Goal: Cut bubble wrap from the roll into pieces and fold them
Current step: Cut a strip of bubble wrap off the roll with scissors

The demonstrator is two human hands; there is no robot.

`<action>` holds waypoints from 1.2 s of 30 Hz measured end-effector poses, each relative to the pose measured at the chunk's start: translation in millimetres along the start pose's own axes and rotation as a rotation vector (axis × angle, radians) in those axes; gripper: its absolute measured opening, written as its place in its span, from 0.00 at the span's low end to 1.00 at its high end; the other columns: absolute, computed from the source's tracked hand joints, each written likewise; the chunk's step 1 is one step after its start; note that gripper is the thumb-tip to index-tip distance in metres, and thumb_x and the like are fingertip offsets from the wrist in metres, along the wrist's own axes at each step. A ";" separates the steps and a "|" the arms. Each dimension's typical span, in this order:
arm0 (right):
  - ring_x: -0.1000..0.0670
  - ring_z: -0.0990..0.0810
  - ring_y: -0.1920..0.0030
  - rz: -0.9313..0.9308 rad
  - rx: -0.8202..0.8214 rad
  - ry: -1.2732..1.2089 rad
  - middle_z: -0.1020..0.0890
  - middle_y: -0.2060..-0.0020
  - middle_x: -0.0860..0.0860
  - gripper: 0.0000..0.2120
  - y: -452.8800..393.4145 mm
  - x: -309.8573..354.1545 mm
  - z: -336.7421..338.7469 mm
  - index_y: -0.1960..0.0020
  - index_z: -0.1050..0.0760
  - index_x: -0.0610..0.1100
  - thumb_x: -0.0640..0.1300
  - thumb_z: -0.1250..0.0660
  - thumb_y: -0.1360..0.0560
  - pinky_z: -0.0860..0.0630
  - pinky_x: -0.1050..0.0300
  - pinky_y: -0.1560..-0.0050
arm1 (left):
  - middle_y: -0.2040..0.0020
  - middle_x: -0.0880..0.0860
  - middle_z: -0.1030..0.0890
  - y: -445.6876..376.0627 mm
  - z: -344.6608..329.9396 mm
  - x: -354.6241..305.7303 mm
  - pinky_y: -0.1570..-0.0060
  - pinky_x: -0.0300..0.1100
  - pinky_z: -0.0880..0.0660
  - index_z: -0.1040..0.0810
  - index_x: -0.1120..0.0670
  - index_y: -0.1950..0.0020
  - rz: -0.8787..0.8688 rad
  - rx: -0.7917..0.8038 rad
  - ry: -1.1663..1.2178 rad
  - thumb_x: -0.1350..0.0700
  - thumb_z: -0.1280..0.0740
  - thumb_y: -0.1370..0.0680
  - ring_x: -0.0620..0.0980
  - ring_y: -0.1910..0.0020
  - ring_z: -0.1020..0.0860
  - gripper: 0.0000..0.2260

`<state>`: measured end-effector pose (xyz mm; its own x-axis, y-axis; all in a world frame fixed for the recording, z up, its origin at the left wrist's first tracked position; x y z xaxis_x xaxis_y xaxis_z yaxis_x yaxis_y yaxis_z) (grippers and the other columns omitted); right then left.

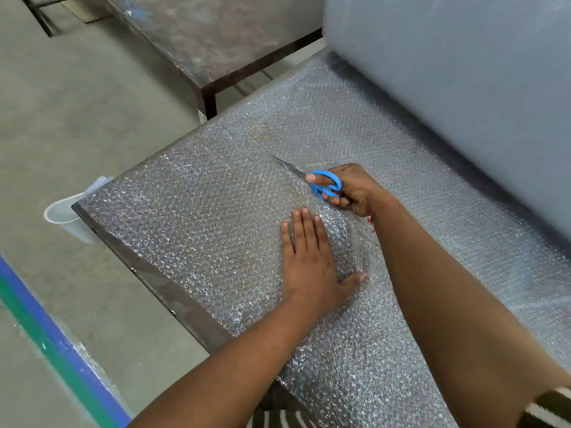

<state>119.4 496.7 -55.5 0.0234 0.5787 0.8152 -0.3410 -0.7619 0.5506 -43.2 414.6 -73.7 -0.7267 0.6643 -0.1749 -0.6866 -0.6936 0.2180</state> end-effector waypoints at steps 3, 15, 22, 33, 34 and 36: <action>0.50 0.36 0.77 -0.007 0.006 0.010 0.24 0.70 0.39 0.35 -3.4 -2.4 0.5 0.53 0.16 0.31 0.59 0.11 0.42 0.41 0.63 0.78 | 0.18 0.71 0.70 0.8 0.7 0.3 0.20 0.70 0.63 0.67 0.68 0.17 -0.002 -0.005 0.004 0.17 0.58 0.26 0.70 0.19 0.73 0.61; 0.51 0.33 0.78 0.006 -0.022 0.032 0.23 0.73 0.43 0.32 -5.8 5.8 -1.2 0.51 0.16 0.29 0.56 0.13 0.37 0.42 0.63 0.79 | 0.18 0.71 0.70 0.7 1.2 -0.6 0.20 0.70 0.63 0.68 0.68 0.17 0.002 -0.002 0.018 0.17 0.57 0.27 0.70 0.19 0.73 0.62; 0.48 0.34 0.74 0.041 -0.019 0.033 0.23 0.64 0.35 0.35 -16.7 12.1 -9.8 0.49 0.17 0.27 0.58 0.13 0.35 0.42 0.62 0.79 | 0.18 0.70 0.70 1.4 3.1 -0.5 0.20 0.69 0.63 0.68 0.67 0.17 -0.004 0.002 0.031 0.17 0.55 0.26 0.70 0.18 0.72 0.61; 0.50 0.31 0.76 0.047 0.000 0.016 0.20 0.66 0.38 0.34 -29.0 18.7 -15.8 0.49 0.17 0.28 0.55 0.12 0.36 0.40 0.63 0.79 | 0.17 0.69 0.68 1.6 5.0 0.0 0.20 0.69 0.62 0.66 0.67 0.16 -0.007 -0.014 0.086 0.18 0.53 0.26 0.69 0.18 0.72 0.61; 0.49 0.31 0.76 0.049 0.005 0.017 0.21 0.65 0.37 0.35 -30.5 17.9 -15.7 0.49 0.18 0.27 0.56 0.11 0.37 0.40 0.63 0.78 | 0.17 0.69 0.69 1.6 5.0 0.2 0.20 0.69 0.63 0.66 0.67 0.16 -0.007 -0.011 0.085 0.18 0.53 0.26 0.69 0.18 0.72 0.61; 0.48 0.32 0.75 0.046 0.009 0.031 0.21 0.63 0.35 0.32 -32.9 15.8 -15.1 0.53 0.17 0.30 0.56 0.10 0.39 0.40 0.63 0.77 | 0.17 0.69 0.69 1.5 5.2 0.4 0.20 0.69 0.63 0.66 0.67 0.16 -0.006 -0.009 0.078 0.18 0.53 0.26 0.69 0.18 0.73 0.61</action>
<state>116.8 535.4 -63.5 -0.0213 0.5516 0.8339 -0.3324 -0.7905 0.5144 -44.5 415.2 -68.5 -0.7223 0.6445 -0.2509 -0.6905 -0.6926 0.2087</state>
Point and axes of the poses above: each hand's wrist, its own y-axis away from the middle knuckle, its own z-axis out of the back of the hand, x = y × z, the point moved 7 cm from there along -y, towards the middle knuckle
